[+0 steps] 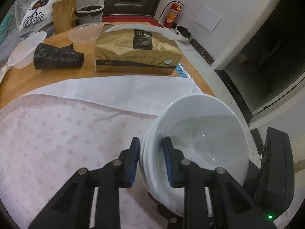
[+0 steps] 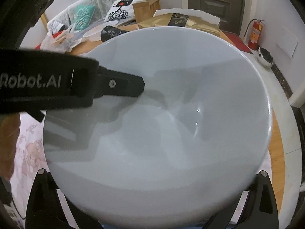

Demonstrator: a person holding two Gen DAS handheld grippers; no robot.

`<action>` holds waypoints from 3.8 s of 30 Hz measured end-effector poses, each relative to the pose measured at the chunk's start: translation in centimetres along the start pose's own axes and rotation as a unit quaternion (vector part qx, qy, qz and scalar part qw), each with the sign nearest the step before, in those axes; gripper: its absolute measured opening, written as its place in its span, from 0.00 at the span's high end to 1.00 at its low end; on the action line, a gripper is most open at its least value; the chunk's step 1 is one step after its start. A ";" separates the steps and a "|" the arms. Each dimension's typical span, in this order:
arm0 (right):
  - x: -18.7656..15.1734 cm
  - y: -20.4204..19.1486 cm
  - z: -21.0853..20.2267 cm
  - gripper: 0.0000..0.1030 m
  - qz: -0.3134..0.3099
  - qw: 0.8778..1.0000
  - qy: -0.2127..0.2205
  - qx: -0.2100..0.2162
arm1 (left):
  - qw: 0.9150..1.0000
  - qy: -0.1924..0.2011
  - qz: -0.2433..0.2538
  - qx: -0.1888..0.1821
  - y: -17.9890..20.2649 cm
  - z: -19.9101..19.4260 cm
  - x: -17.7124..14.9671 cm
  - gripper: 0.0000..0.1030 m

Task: Organize plates and bowls

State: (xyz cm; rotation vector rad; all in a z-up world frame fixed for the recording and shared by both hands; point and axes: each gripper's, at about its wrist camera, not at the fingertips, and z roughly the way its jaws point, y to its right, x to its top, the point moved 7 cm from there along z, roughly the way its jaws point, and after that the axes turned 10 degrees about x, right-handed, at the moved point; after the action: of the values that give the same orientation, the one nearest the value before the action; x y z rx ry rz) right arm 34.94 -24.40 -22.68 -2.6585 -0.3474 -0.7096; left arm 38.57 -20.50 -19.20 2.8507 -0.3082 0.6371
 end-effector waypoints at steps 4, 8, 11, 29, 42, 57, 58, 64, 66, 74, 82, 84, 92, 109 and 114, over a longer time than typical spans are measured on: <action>0.4 0.1 0.2 0.03 0.000 1.000 -0.002 0.001 | 1.000 -0.003 -0.006 -0.010 -0.1 0.0 -0.1 0.80; 0.7 0.4 0.2 0.03 -0.002 1.000 -0.002 -0.001 | 1.000 -0.002 0.000 -0.009 0.0 -0.1 -0.1 0.80; 0.8 0.3 0.2 0.04 -0.004 1.000 0.001 -0.004 | 1.000 -0.001 0.007 -0.007 0.2 -0.2 -0.2 0.80; 1.0 -2.1 -4.1 0.05 -0.031 0.998 0.062 -0.011 | 0.999 0.031 0.034 0.015 1.2 -5.8 -0.7 0.79; 0.2 -3.9 -7.1 0.05 -0.043 0.996 0.078 -0.015 | 0.998 0.044 0.042 0.020 2.3 -9.6 -2.1 0.79; -2.0 -5.1 -10.0 0.05 -0.039 0.995 0.086 -0.025 | 0.996 0.053 0.062 0.028 4.7 -12.3 -4.3 0.79; -2.2 -5.1 -10.2 0.05 -0.037 0.995 0.086 -0.025 | 0.996 0.054 0.063 0.028 4.9 -12.5 -4.5 0.79; -3.6 -5.1 -11.7 0.05 -0.036 0.995 0.090 -0.032 | 0.996 0.054 0.072 0.026 6.5 -13.3 -5.8 0.79; -4.1 -4.9 -12.1 0.05 -0.034 0.995 0.091 -0.033 | 0.996 0.052 0.074 0.026 7.1 -13.3 -6.2 0.79; -6.3 -4.0 -13.4 0.05 -0.027 0.995 0.089 -0.040 | 0.995 0.046 0.084 0.024 9.2 -13.2 -7.7 0.79; -7.8 -2.6 -14.1 0.05 -0.018 0.995 0.084 -0.045 | 0.994 0.039 0.095 0.021 11.2 -12.1 -8.8 0.79; -8.3 -2.4 -14.3 0.05 -0.018 0.995 0.085 -0.048 | 0.994 0.038 0.098 0.020 11.7 -11.9 -9.0 0.79; -10.1 -0.9 -14.6 0.05 -0.012 0.995 0.076 -0.056 | 0.994 0.029 0.107 0.012 13.5 -10.5 -10.1 0.79; -12.3 0.2 -13.1 0.05 -0.003 0.997 0.050 -0.054 | 0.994 0.002 0.107 0.008 14.2 -7.4 -11.9 0.78; -12.6 -0.1 -12.7 0.05 -0.017 0.997 0.045 -0.058 | 0.995 -0.001 0.103 0.005 13.4 -7.1 -12.2 0.79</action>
State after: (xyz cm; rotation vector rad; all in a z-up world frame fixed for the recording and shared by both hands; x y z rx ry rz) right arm 18.84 -31.24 -18.92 -2.7245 -0.3356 -0.8819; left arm 21.66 -29.72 -16.18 2.8508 -0.6057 0.6753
